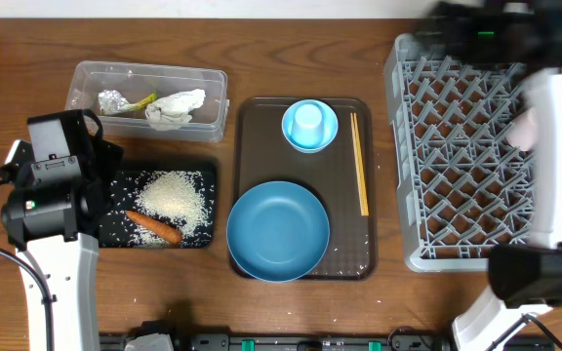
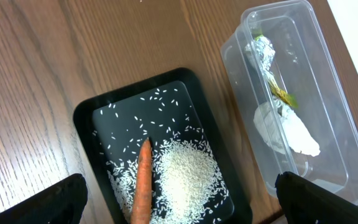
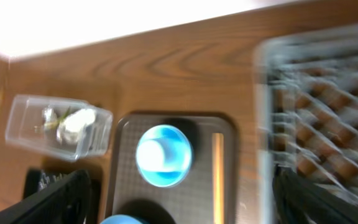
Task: Sort waste into correct bins and load items into the dishwasher rack
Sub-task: 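Move the right gripper to the light-blue cup and grasp it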
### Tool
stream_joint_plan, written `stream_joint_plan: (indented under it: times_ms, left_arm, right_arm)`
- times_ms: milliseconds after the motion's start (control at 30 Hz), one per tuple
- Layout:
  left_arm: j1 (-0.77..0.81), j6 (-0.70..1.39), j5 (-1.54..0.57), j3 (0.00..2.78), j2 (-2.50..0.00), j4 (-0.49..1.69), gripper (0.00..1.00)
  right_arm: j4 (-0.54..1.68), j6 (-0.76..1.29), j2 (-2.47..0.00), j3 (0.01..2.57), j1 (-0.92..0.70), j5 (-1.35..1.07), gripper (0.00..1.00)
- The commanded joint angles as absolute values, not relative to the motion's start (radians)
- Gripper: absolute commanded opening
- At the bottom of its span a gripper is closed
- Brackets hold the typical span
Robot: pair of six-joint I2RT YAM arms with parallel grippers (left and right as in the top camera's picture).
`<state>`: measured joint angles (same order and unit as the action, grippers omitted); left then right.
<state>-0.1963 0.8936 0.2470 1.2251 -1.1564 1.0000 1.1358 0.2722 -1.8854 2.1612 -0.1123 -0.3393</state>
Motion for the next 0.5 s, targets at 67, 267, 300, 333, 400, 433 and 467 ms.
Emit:
stream_joint_plan:
  times_ms: [67, 267, 300, 333, 400, 433, 467]
  left_arm:
    - [-0.201, 0.892, 0.271, 1.227, -1.156, 1.006, 0.99]
    - [-0.201, 0.892, 0.271, 1.227, -1.156, 1.006, 0.99]
    - [-0.201, 0.892, 0.271, 1.227, -1.156, 1.006, 0.99]
    - [-0.201, 0.892, 0.271, 1.227, -1.156, 1.006, 0.99]
    - [-0.201, 0.892, 0.271, 1.227, -1.156, 1.006, 0.99]
    - [-0.201, 0.892, 0.271, 1.227, -1.156, 1.006, 0.99]
    - [-0.201, 0.892, 0.271, 1.227, -1.156, 1.006, 0.99]
  right_arm:
    - [1.073, 0.308, -1.991, 2.135, -0.321, -0.049, 0.99]
    - [0.989, 0.314, -2.143, 2.135, -0.457, -0.014, 0.99]
    - [0.981, 0.318, -2.169, 2.135, -0.469, -0.009, 0.99]
    - [0.974, 0.324, -2.193, 2.135, -0.478, -0.007, 0.99]
    - [0.968, 0.335, -2.229, 2.135, -0.49, -0.004, 0.99]
    - [0.968, 0.345, -2.247, 2.135, -0.498, 0.001, 0.99]
    - [0.968, 0.351, -2.263, 2.135, -0.505, 0.004, 0.99]
